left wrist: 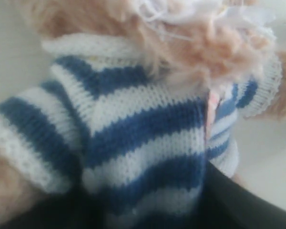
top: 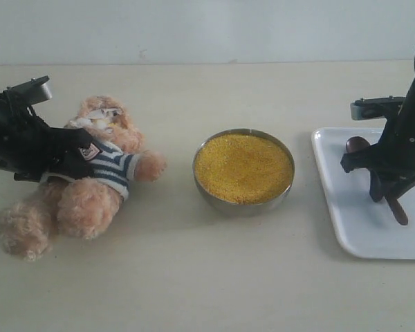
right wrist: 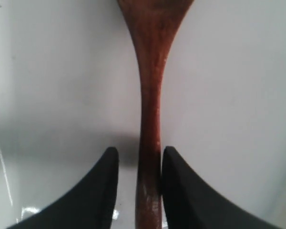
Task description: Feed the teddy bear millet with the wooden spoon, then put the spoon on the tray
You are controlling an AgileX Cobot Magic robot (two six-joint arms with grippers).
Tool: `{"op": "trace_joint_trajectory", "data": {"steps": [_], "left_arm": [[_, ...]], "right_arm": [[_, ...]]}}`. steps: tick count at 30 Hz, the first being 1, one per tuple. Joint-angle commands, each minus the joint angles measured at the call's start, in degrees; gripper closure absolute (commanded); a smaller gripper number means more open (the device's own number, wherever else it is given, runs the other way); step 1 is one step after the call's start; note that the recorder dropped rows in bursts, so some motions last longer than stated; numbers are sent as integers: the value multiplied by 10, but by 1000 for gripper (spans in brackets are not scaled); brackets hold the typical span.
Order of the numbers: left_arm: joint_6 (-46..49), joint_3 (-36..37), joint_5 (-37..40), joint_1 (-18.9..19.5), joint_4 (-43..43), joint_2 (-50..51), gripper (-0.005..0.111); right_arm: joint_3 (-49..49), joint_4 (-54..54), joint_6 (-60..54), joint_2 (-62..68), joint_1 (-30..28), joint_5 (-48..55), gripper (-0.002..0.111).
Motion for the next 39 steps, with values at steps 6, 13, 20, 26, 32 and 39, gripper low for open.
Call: {"op": "trace_joint_trajectory", "data": {"steps": [6,13,20,26,32,39], "left_arm": [[-16,2,-7,2,2,2,40],[-16,1,-7,2,0,-37,40],[-16,1,-5,2,0,-51,40],[-18,1,3,2,4,-62,40],[-18,1,4,2,11,-98,40],[-18,1,4,2,20,-154,40]], "right_arm": [[1,0,7,0,-3,-13,57],[1,0,7,-5,-3,-13,57],[0,0,7,-24,-3,-12,57],[0,0,7,-51,-3,-12,57],[0,6,8,-87,-3,-12,57],[0,39,6,-141,-3,-15,57]]}}
